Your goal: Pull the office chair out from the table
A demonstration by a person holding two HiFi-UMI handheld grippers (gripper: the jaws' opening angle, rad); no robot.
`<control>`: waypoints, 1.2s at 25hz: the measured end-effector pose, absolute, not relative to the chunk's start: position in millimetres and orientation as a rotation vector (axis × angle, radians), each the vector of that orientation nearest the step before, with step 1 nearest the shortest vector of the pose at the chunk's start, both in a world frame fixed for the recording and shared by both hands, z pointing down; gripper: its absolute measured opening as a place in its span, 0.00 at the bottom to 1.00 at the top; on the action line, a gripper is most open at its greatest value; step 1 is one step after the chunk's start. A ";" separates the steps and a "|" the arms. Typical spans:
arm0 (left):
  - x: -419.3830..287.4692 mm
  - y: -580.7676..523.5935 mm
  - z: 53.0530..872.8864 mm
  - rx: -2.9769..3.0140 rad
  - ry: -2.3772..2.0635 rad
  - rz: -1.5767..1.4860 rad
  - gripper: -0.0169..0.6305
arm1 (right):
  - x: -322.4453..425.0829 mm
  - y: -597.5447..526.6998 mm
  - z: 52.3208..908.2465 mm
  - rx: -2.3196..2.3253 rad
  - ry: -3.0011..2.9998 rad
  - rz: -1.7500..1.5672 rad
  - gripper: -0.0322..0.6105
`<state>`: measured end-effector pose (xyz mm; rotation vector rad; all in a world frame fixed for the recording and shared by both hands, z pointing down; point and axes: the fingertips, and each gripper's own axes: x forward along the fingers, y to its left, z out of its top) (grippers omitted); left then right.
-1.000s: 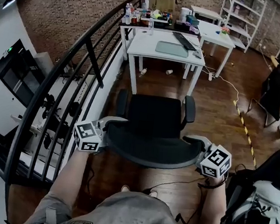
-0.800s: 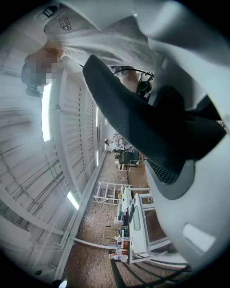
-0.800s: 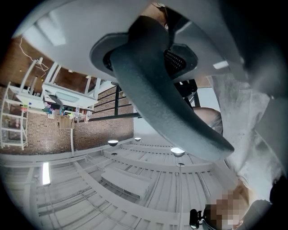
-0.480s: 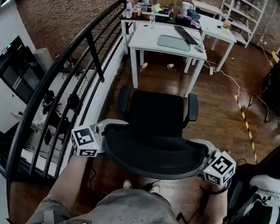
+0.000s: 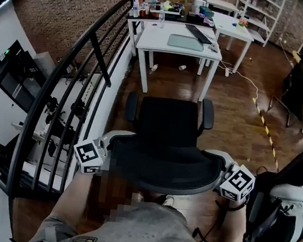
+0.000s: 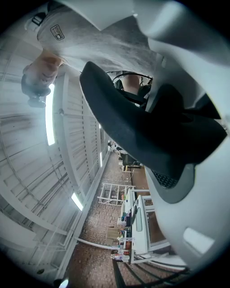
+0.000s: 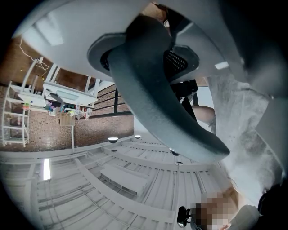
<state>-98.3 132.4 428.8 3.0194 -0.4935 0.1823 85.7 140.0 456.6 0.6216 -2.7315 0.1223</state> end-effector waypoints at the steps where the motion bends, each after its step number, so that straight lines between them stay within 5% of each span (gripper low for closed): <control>1: -99.7 133.4 430.8 3.007 -0.498 0.163 0.45 | 87.7 139.3 458.8 0.634 -2.736 0.133 0.43; 8: -147.2 143.6 456.1 2.868 -0.678 0.021 0.49 | 119.6 143.9 462.1 0.769 -2.835 0.316 0.50; 14: -177.8 166.7 489.5 2.742 -0.785 0.007 0.36 | 164.6 158.5 485.9 0.876 -2.756 0.444 0.50; 17: -178.4 182.7 508.8 2.709 -0.780 0.051 0.18 | 176.3 172.6 502.8 0.858 -2.686 0.483 0.38; 20: -165.3 191.7 520.6 2.723 -0.711 0.111 0.01 | 173.5 182.5 514.3 0.802 -2.649 0.489 0.07; 30: -143.7 178.0 523.9 2.766 -0.657 0.158 0.01 | 156.2 172.7 535.4 0.752 -2.590 0.444 0.06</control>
